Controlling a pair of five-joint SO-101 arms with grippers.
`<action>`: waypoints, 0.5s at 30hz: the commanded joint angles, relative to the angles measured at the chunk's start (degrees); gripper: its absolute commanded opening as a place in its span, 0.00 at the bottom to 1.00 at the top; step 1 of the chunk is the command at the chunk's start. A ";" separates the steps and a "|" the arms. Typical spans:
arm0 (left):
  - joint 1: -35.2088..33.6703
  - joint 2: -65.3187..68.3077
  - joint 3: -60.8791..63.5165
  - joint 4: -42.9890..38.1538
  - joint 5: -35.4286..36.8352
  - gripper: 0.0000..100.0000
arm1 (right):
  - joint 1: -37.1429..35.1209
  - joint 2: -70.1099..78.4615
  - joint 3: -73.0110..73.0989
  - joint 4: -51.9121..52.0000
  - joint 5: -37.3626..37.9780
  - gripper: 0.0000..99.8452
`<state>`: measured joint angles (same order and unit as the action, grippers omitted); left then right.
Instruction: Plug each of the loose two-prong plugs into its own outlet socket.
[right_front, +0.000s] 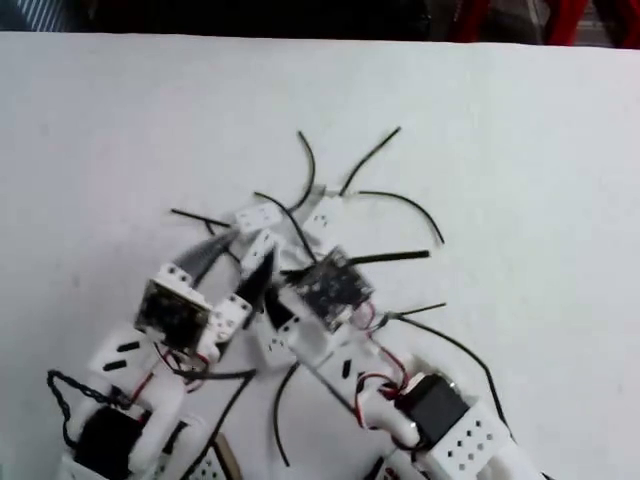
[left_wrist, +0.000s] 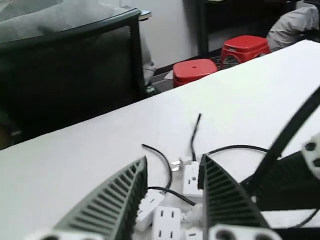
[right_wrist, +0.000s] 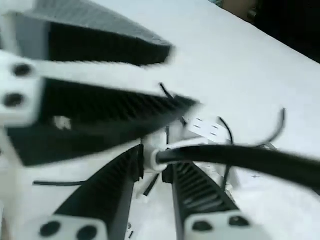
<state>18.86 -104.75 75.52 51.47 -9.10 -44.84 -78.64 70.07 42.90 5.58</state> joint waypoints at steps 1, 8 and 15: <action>-9.10 0.13 -3.08 0.09 -0.70 0.18 | 5.93 -1.01 -0.35 -1.19 -3.96 0.02; -13.14 15.16 -5.36 2.20 -5.19 0.18 | 15.87 -0.66 -0.26 -4.53 -10.02 0.02; -12.70 41.45 -15.47 2.37 -5.19 0.22 | 20.35 12.62 -0.35 -12.18 -11.87 0.02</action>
<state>6.46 -77.67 67.08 53.85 -13.85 -26.46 -72.22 70.07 34.90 -5.67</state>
